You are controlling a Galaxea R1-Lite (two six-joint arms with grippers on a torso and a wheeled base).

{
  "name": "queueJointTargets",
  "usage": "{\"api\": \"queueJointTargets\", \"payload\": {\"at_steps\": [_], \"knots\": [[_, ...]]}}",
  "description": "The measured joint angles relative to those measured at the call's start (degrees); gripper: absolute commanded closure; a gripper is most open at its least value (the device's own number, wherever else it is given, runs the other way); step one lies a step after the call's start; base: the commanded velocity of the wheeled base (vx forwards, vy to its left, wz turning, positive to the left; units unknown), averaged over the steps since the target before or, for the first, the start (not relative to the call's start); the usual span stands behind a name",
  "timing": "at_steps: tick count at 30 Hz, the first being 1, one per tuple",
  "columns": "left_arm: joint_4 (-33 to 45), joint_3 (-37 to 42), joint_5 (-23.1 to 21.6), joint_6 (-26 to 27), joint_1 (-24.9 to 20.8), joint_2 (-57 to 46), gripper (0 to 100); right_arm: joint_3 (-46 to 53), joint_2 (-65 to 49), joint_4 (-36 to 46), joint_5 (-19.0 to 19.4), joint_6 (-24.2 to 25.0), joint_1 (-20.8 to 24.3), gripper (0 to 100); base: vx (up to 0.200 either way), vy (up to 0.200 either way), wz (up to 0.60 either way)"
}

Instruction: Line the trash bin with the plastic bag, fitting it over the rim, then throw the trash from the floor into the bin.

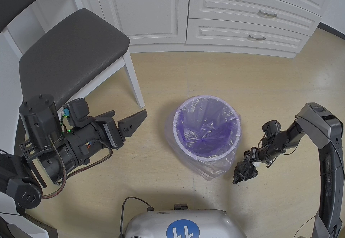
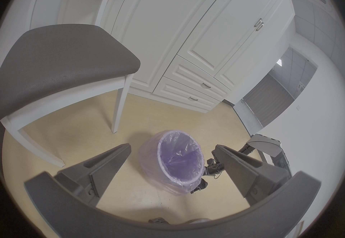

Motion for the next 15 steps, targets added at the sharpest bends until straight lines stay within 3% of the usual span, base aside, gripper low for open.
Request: {"api": "queueJointTargets", "payload": {"at_steps": [15], "knots": [[0.1,0.8,0.0,0.2,-1.7,-2.3,0,8.9,-10.3,-0.3,0.1,-4.5,-1.5,100,0.000,0.000,0.00]]}}
